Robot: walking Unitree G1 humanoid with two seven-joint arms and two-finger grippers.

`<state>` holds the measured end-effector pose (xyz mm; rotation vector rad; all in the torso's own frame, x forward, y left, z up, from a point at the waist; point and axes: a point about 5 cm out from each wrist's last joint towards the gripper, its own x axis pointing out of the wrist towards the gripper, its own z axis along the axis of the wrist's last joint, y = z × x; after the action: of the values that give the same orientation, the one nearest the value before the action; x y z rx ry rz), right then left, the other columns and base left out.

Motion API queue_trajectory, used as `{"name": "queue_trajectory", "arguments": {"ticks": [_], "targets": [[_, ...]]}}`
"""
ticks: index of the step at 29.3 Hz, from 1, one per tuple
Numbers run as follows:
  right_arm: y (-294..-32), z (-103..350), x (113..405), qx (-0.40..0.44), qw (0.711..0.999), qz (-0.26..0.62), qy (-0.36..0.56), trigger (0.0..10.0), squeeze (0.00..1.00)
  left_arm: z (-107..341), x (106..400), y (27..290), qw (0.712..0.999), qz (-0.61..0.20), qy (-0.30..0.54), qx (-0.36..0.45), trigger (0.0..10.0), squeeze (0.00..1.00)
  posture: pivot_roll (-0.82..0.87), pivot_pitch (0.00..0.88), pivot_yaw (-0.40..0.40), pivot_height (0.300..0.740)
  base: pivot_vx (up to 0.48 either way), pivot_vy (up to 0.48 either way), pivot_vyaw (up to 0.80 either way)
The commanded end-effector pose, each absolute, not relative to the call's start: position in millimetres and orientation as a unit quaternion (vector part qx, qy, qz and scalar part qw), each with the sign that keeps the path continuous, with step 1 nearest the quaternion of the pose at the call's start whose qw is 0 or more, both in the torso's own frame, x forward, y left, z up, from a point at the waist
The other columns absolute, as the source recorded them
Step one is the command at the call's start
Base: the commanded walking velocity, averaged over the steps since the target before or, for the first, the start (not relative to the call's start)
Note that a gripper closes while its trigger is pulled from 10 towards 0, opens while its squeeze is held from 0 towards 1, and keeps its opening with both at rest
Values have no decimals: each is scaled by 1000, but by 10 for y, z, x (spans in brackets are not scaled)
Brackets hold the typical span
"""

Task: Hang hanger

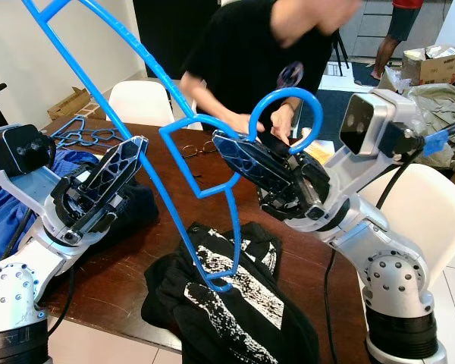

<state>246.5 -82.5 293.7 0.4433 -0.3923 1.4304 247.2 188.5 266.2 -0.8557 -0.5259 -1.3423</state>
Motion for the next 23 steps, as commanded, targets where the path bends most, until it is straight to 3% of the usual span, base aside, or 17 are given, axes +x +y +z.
{"name": "queue_trajectory", "arguments": {"ticks": [1,2,3,4,5,6,7,8,11,12,14,15,16,23], "targets": [[-744,2796,2475,173,731,647,-132,10000,0,2718,2435,1864,666,-607,-233,-365,0,0,92,0,21,740,0,0,0],[-744,2796,2475,173,731,647,-132,10000,0,2718,2435,1864,666,-607,-233,-365,0,0,92,0,21,740,0,0,0],[-755,2760,2493,163,738,643,-125,10000,1000,2723,2432,1871,667,-606,-235,-364,0,0,92,0,20,740,0,0,0],[-770,2726,2498,151,743,641,-119,10000,1000,2727,2428,1876,668,-605,-236,-363,0,0,92,0,19,740,0,0,0],[-793,2680,2469,134,740,649,-112,10000,620,2733,2424,1885,669,-604,-237,-362,0,0,92,0,19,740,0,0,0],[-796,2672,2436,132,733,658,-111,10000,310,2734,2422,1888,670,-604,-237,-362,0,0,92,0,20,740,0,0,0],[-797,2670,2415,131,728,663,-111,10000,310,2735,2421,1889,670,-604,-238,-361,0,0,92,0,20,740,0,0,0],[-790,2663,2390,130,723,670,-109,10000,0,2736,2419,1893,670,-604,-237,-361,0,0,91,0,20,740,0,0,0],[-778,2656,2369,128,719,674,-107,10000,0,2738,2417,1898,670,-604,-237,-361,0,0,92,0,22,740,0,0,0],[-767,2655,2368,133,719,673,-111,8000,0,2739,2416,1900,670,-604,-236,-361,0,0,92,0,22,740,0,0,0],[-764,2657,2370,136,719,672,-112,8000,0,2739,2417,1900,670,-604,-236,-361,0,0,92,0,22,740,0,0,0],[-761,2671,2378,144,720,669,-118,941,0,2738,2416,1900,670,-605,-235,-361,0,0,94,0,22,740,0,0,0],[-759,2687,2388,152,721,665,-123,0,0,2738,2415,1900,670,-605,-235,-361,0,0,94,0,22,740,0,0,0],[-781,2763,2438,179,723,651,-147,0,0,2731,2419,1878,671,-605,-230,-361,0,0,95,0,22,740,0,0,0]]}}
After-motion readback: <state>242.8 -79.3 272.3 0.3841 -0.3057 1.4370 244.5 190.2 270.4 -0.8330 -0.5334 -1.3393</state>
